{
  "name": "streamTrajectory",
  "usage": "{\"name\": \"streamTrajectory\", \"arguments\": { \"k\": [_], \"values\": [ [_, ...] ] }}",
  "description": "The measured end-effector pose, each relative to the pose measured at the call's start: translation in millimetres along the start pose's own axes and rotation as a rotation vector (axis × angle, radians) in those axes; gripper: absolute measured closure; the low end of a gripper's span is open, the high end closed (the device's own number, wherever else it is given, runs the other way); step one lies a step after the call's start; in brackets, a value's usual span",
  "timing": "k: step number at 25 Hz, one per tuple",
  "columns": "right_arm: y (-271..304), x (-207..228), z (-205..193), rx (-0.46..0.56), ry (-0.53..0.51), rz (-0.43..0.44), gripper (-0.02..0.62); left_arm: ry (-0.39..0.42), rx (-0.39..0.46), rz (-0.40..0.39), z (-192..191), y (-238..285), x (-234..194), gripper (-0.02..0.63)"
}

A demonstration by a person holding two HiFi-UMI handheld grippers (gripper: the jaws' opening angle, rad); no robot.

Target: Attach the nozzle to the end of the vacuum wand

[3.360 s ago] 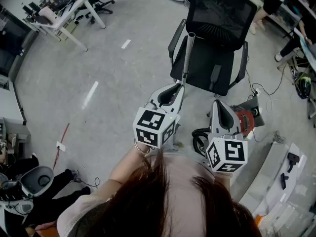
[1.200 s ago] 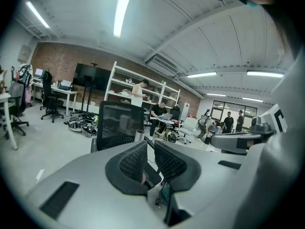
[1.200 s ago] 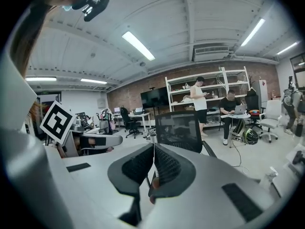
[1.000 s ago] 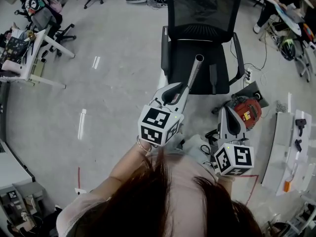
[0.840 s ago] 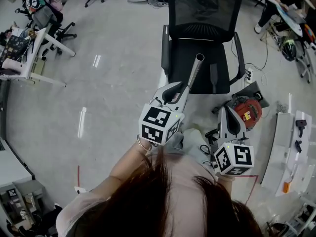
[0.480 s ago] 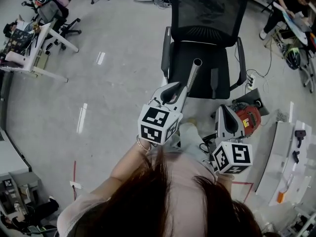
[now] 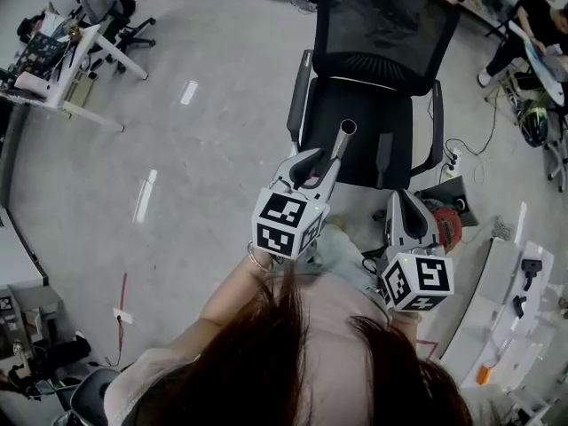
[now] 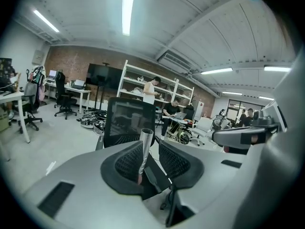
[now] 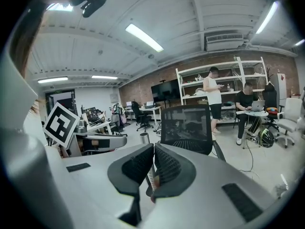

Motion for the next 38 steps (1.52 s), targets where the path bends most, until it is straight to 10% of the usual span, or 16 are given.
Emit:
{"name": "streamTrajectory", "arguments": {
  "k": [38],
  "values": [
    [29, 58, 3, -0.036, 0.026, -0.055, 0.569, 0.063, -0.156, 0.045, -45, 99, -22, 0.451]
  ]
}}
Point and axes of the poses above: the fingertips, and each gripper's own axes: y forward along the fingers, x to its right, z out of its top, the point moved 3 cm from there along -y, backward along the fingers, and after that the axes turned 4 degrees about x, right-handed, at the moved point
